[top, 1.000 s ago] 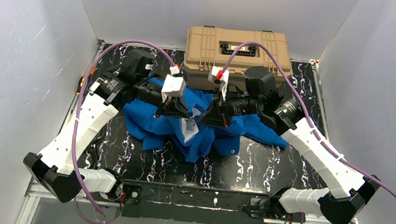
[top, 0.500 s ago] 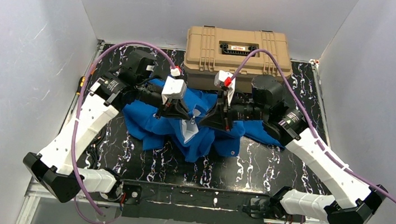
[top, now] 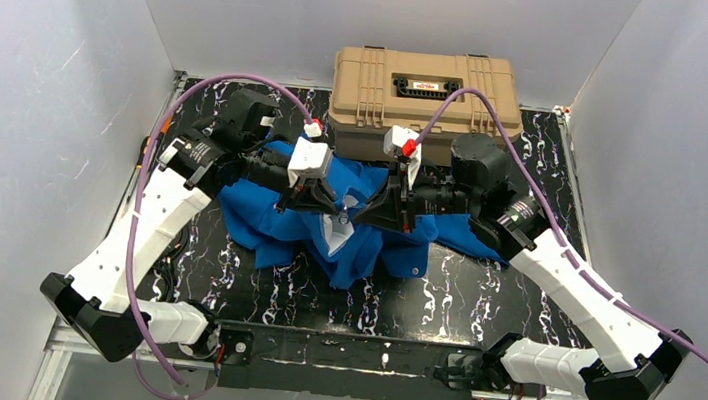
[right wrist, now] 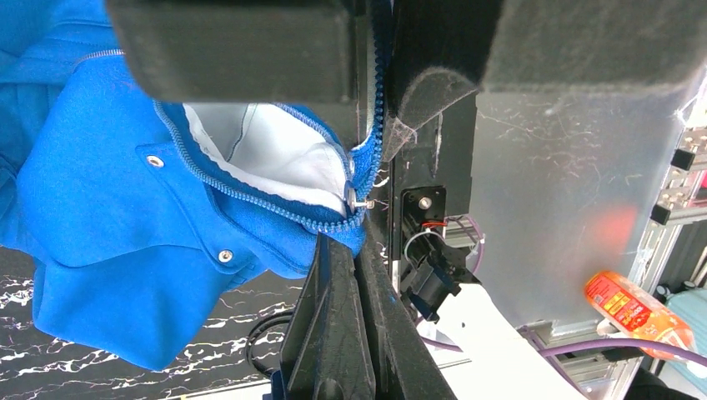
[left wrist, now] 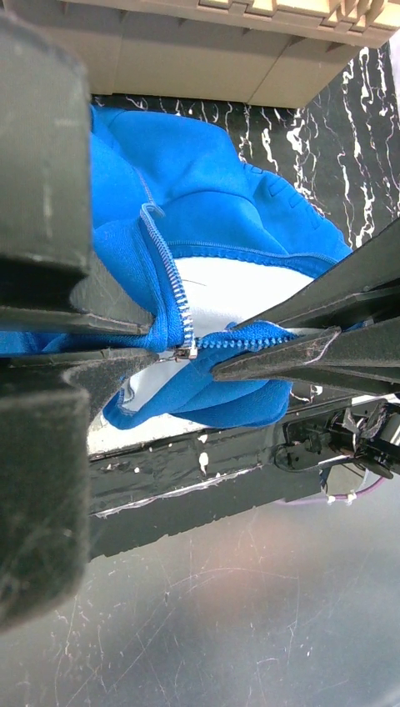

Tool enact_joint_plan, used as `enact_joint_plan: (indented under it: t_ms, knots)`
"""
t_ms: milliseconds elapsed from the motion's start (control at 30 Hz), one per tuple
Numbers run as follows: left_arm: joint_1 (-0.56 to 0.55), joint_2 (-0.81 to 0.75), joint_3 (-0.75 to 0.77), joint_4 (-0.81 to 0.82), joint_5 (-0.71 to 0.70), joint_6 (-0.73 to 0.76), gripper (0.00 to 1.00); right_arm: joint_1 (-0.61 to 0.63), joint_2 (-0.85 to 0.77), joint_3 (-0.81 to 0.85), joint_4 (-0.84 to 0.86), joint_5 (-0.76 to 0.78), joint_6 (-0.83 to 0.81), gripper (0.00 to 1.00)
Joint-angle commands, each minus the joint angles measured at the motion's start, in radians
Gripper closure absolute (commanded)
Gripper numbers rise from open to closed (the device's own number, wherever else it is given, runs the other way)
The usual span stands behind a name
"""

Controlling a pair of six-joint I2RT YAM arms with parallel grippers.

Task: Zip up the jacket
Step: Insert the zipper into the jacket.

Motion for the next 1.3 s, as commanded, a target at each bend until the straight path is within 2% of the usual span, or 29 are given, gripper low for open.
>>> enact_joint_plan:
  t_ms: [0,400,433,533,600,767,1067,1267]
  knots:
    - [-0.019,-0.005,0.017,-0.048,0.021,0.023,1.0,0.0,-0.033,0.027,0.178,-0.028,-0.013,0.99]
    - [-0.041,0.008,-0.013,-0.074,-0.021,0.101,1.0,-0.004,-0.049,-0.007,0.247,-0.041,0.054,0.99]
    - [-0.044,0.011,-0.012,-0.069,-0.031,0.1,0.85,-0.004,-0.045,-0.017,0.249,-0.048,0.062,0.99]
    - [-0.046,0.01,-0.009,-0.061,-0.072,0.11,0.67,-0.004,-0.056,-0.069,0.294,-0.055,0.099,0.99]
    - [-0.046,0.005,-0.016,-0.059,-0.1,0.117,0.58,-0.004,-0.059,-0.089,0.331,-0.066,0.119,0.99]
    - [-0.047,-0.024,-0.048,-0.027,-0.178,0.1,0.44,-0.006,-0.048,-0.075,0.313,-0.082,0.13,0.99]
    - [-0.052,-0.128,-0.126,0.067,-0.225,0.052,0.35,-0.015,-0.046,-0.078,0.255,-0.06,0.11,0.99]
    - [-0.081,-0.178,-0.176,0.183,-0.25,-0.025,0.39,-0.021,-0.032,-0.081,0.265,-0.056,0.113,0.99]
